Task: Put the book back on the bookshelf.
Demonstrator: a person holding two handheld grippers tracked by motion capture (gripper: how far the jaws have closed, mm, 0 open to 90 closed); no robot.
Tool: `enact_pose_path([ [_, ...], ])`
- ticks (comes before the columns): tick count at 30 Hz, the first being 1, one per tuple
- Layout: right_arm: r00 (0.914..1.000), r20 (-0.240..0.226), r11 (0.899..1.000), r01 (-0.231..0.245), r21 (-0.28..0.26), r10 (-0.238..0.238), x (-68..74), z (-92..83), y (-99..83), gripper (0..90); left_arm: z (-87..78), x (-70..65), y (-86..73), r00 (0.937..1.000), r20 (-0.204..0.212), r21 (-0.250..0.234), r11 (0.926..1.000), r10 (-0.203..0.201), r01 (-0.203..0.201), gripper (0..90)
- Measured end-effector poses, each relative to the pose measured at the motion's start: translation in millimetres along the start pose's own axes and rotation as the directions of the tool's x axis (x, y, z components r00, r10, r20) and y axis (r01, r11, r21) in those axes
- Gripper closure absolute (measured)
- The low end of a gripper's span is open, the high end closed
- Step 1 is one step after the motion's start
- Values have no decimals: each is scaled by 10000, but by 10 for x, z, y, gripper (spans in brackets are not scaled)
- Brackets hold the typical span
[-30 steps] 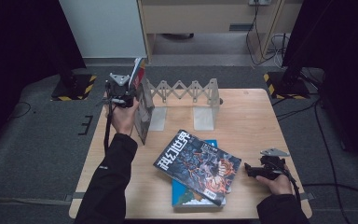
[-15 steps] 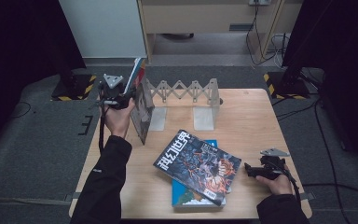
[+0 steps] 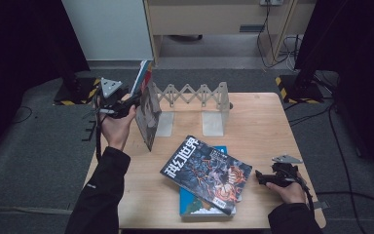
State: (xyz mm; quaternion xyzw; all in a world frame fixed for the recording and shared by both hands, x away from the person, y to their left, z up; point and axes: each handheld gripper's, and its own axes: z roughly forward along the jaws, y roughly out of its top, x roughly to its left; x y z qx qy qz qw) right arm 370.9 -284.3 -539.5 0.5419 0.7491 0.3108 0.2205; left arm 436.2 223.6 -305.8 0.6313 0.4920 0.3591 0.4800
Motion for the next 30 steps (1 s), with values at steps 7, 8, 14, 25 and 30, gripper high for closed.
enact_pose_path([
  [7,10000,0,10000,-2,-3,2,-1,0,-1,4,-193,38,-19,9996,273,-319,9995,-71,79,455],
  [8,10000,-7,10000,6,-10,-6,-3,0,-1,4,-215,46,-32,9994,324,-330,9994,-86,97,453],
  [14,10000,6,10000,-3,-2,3,-2,0,-1,4,-332,90,-176,9975,646,-281,9992,-272,291,433],
  [25,10000,-8,10000,-6,-10,6,-7,-2,-1,9,-564,158,-435,9937,977,-235,9981,-547,572,398],
  [30,9999,27,9999,-101,-20,101,-11,-14,0,39,-612,138,-593,9871,1353,-16,9963,-851,861,379],
])
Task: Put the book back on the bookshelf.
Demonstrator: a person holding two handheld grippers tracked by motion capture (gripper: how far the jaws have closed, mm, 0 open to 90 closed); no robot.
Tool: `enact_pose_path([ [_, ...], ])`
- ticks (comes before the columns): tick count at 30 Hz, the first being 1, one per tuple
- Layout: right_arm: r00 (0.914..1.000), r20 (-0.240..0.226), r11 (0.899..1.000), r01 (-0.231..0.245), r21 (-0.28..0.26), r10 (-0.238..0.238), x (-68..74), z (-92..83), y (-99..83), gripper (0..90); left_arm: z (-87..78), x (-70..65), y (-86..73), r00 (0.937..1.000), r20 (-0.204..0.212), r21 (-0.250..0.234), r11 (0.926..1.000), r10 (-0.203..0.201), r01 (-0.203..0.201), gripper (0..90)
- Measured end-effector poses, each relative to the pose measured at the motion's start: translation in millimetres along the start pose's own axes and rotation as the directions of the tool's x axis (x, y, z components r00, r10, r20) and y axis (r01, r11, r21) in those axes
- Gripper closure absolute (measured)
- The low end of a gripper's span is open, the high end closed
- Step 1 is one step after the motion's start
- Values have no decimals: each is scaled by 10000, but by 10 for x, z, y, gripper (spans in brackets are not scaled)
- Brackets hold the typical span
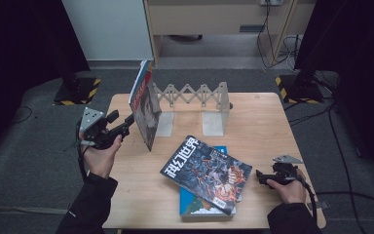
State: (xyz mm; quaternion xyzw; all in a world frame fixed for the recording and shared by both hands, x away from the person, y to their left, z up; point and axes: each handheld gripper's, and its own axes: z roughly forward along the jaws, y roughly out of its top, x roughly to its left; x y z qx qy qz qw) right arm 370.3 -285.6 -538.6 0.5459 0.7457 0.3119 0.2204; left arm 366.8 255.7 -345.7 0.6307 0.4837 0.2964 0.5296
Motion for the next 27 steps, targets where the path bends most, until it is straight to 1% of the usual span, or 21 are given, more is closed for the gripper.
enact_pose_path([
  [1,10000,8,10000,20,29,-20,-5,-7,2,53,-4,1,-34,10000,59,48,10000,-49,48,377],
  [3,10000,7,10000,33,77,-33,-11,-21,5,73,-5,3,-112,10000,53,169,9999,-23,22,371],
  [6,10000,43,9999,-29,105,28,-14,-33,14,115,-4,14,-251,9995,210,402,9989,-236,228,363],
  [8,10000,28,9999,-80,126,80,-18,-47,23,148,-8,27,-353,9993,244,508,9984,-269,256,360],
  [9,9999,-5,9998,-129,156,129,-18,-53,27,160,0,32,-402,9993,251,628,9977,-281,265,359],
  [11,9998,-81,9998,-178,130,179,-13,-66,41,174,20,44,-479,9996,208,1018,9947,-195,173,346],
  [14,9999,-131,9999,-104,53,105,-13,-82,50,192,37,56,-570,9993,260,1258,9917,-286,251,341],
  [17,9998,-71,9997,-165,-155,164,-2,-113,72,215,47,45,-631,9991,323,1369,9903,-287,241,329],
  [20,9999,1,9989,-147,-442,148,2,-166,103,227,61,29,-700,9975,602,1513,9881,-372,277,318],
  [21,9998,30,9981,-191,-579,193,8,-184,116,231,68,23,-725,9972,652,1556,9875,-377,271,313],
  [23,9998,100,9963,-135,-849,144,16,-218,143,241,83,11,-777,9964,754,1635,9862,-382,254,304],
  [26,9999,69,9932,-102,-1163,111,39,-269,178,248,111,-2,-850,9950,908,1856,9823,-422,247,301],
  [27,10000,-7,9923,-60,-1240,59,49,-285,187,248,119,-6,-871,9948,935,1898,9815,-416,232,300],
])
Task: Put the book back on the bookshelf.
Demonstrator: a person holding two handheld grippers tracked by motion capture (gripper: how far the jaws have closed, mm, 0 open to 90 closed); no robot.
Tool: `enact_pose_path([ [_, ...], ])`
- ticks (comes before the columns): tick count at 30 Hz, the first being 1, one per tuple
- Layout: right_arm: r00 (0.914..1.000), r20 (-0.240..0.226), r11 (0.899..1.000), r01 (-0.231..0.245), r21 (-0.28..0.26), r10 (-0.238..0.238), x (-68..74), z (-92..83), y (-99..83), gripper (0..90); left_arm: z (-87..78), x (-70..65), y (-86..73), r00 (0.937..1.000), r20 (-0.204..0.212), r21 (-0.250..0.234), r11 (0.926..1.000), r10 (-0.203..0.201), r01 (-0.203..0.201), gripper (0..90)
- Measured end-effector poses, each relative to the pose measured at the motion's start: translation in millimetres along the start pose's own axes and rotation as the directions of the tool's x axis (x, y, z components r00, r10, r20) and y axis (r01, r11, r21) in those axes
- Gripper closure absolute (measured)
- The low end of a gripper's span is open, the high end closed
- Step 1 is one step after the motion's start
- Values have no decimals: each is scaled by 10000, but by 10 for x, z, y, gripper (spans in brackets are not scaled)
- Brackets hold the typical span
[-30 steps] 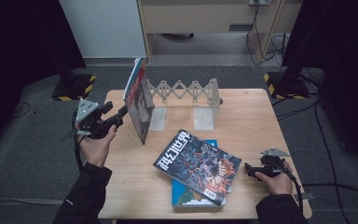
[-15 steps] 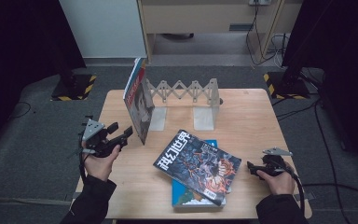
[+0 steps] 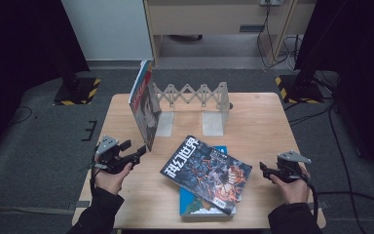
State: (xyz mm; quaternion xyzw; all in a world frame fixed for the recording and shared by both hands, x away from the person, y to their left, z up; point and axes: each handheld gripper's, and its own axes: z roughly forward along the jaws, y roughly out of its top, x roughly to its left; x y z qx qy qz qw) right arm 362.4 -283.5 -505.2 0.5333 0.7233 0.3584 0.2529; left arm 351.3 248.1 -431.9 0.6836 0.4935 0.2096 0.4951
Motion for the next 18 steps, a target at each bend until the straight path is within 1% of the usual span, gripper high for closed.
enact_pose_path([
  [2,9999,-154,9999,-28,-109,26,31,-33,18,248,30,-8,-48,9999,96,70,10000,-62,62,292],
  [4,9995,-295,9997,-72,-234,65,63,-60,35,248,75,-23,-103,9997,223,321,9994,-97,90,289],
  [7,9988,-484,9994,-22,-333,6,104,-86,56,253,147,-62,-174,9995,307,622,9980,74,-93,283],
  [13,9963,-828,9991,180,-384,-211,198,-105,78,251,258,-146,-263,9968,737,1063,9936,296,-373,283],
  [18,9942,-1028,9985,280,-478,-328,276,-123,104,250,333,-187,-328,9931,1155,1418,9892,200,-364,285],
])
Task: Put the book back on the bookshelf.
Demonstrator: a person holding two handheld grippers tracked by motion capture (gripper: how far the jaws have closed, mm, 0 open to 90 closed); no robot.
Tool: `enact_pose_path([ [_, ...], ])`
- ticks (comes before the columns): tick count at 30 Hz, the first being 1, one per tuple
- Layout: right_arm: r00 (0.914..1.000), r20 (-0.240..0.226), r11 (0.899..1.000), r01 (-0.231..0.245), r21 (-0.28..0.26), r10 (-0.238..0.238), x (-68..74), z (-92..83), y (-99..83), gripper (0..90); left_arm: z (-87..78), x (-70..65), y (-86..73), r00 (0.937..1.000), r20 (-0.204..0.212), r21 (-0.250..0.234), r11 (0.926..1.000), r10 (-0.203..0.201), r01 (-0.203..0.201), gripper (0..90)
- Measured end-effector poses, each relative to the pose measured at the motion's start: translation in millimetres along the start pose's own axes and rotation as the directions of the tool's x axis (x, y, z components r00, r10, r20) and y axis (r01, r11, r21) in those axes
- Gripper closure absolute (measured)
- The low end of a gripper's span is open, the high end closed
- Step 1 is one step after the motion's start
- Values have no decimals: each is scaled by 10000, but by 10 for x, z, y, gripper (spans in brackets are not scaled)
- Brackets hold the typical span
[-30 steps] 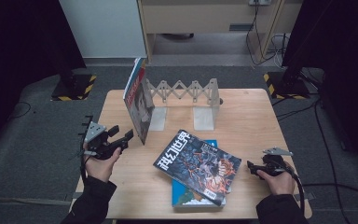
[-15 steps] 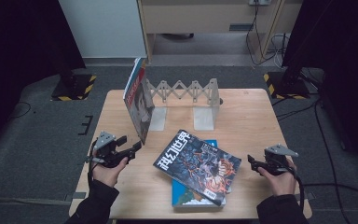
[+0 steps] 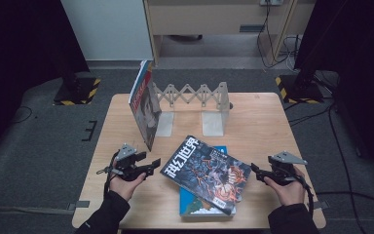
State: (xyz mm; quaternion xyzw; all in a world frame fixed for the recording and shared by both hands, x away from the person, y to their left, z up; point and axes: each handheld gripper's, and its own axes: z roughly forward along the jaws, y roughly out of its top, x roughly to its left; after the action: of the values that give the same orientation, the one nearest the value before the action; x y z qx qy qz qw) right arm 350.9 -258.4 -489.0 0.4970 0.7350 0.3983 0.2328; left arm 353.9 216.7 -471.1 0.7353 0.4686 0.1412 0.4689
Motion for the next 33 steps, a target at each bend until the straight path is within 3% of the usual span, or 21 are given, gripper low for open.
enact_pose_path([
  [8,9992,-383,9999,98,26,-97,119,18,18,250,137,-36,-74,9993,345,582,9982,145,-165,285],
  [14,9974,-682,9997,232,89,-225,212,52,20,252,235,-65,-107,9972,745,1015,9948,-103,27,286],
  [17,9964,-813,9995,269,162,-255,255,78,16,253,275,-74,-123,9970,776,1157,9932,-4,-86,286],
  [24,9935,-1101,9989,323,344,-283,331,130,11,259,337,-58,-169,9934,1073,1304,9911,-405,263,285],
  [33,9907,-1328,9980,378,497,-310,387,186,1,262,441,-49,-203,9786,1793,1485,9861,-1013,749,270],
])
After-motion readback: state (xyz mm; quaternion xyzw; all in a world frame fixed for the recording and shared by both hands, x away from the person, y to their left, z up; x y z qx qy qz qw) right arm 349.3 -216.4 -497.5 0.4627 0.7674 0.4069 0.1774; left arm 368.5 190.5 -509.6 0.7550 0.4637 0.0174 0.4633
